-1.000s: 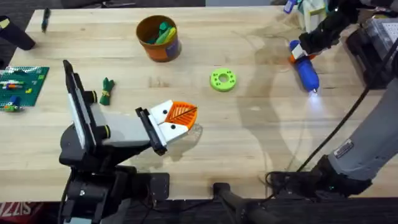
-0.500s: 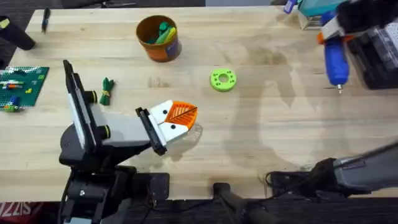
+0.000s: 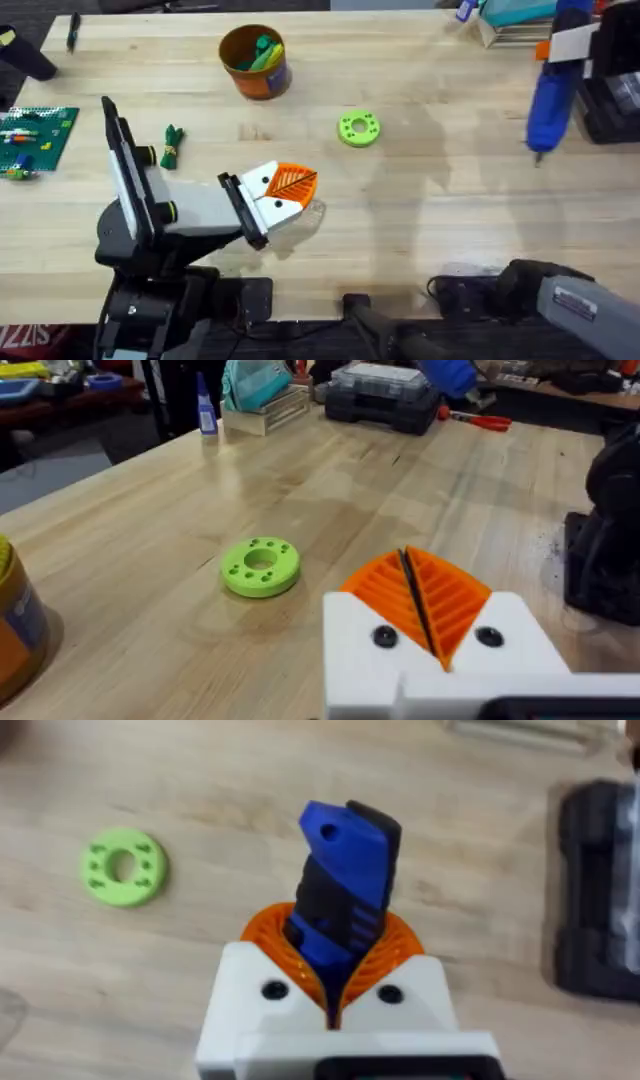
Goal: Pick up the gripper from the table and insert it into the empty holder that is missing its gripper. Then pick up a screw, insert it into the mounting hole, and use the screwdriver to tighten it. Finally, clean up the table by picking up the vegetable and placing it into the bucket.
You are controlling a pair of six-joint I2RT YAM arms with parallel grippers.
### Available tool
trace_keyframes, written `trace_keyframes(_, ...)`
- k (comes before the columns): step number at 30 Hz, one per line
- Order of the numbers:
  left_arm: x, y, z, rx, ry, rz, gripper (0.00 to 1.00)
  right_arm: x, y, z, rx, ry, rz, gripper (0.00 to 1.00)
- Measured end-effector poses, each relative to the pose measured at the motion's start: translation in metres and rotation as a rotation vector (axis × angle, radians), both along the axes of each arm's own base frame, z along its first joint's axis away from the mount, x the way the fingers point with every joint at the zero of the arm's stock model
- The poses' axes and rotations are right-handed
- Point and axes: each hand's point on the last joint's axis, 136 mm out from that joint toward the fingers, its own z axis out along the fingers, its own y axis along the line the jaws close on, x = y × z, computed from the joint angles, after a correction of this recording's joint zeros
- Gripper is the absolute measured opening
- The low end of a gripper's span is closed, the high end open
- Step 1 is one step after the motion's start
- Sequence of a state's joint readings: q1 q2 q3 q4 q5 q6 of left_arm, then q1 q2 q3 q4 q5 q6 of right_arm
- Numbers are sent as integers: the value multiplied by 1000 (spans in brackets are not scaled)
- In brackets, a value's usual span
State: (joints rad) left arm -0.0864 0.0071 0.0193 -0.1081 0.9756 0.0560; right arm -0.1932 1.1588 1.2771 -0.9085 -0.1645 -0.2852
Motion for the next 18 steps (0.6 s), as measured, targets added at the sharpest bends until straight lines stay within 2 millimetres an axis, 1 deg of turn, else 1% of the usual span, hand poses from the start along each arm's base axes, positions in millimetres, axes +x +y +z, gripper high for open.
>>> trace_keyframes(5,0,0,0,0,0,0,1,-2,24,8,105,-157,57,28)
trace_keyframes(9,0,0,0,0,0,0,1,-1,50,12,195,-241,119,28)
trace_keyframes(15,0,0,0,0,0,0,1,-14,96,-8,295,-182,248,28)
trace_keyframes(18,0,0,0,0,0,0,1,-21,122,-8,310,-174,334,28)
